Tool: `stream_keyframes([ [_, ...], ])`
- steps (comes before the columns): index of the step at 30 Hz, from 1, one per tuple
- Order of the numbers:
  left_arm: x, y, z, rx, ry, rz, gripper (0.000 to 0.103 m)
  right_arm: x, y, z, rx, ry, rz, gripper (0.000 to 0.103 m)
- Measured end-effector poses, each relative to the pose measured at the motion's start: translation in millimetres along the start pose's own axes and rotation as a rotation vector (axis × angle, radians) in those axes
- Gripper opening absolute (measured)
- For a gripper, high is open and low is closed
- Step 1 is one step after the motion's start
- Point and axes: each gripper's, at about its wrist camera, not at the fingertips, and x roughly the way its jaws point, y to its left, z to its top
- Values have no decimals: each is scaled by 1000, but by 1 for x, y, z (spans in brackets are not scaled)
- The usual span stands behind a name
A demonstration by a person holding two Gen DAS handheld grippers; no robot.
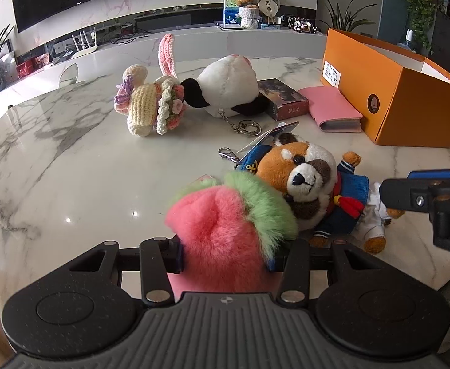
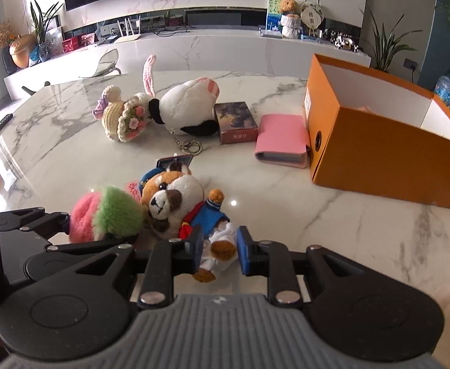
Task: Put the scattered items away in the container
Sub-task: 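Lift the pink pompom with the left tool while the right tool lifts the red panda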
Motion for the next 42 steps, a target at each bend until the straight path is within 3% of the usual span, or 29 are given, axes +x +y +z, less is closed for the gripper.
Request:
stream_keyframes([
  [2,0,0,0,3,-2,-3,52,-3,0,3,-20,-35,6,38],
  [8,0,2,2,-6,-2,-25,52,7,11,2,-192,-102,-3,40],
  [18,10,4,7,2,-11,-19,52,38,11,0,-284,-68,38,42],
  [30,15,0,10,51,-23,-24,52,27,26,0,-546,-28,87,42],
  [32,15,-1,10,50,-22,-26,52,28,28,-4,-583,3,104,47],
  [35,16,-2,9,59,-22,-31,52,35,32,-11,-604,9,80,50],
  [42,16,-4,8,70,-19,-30,52,51,26,-8,-515,22,51,45],
])
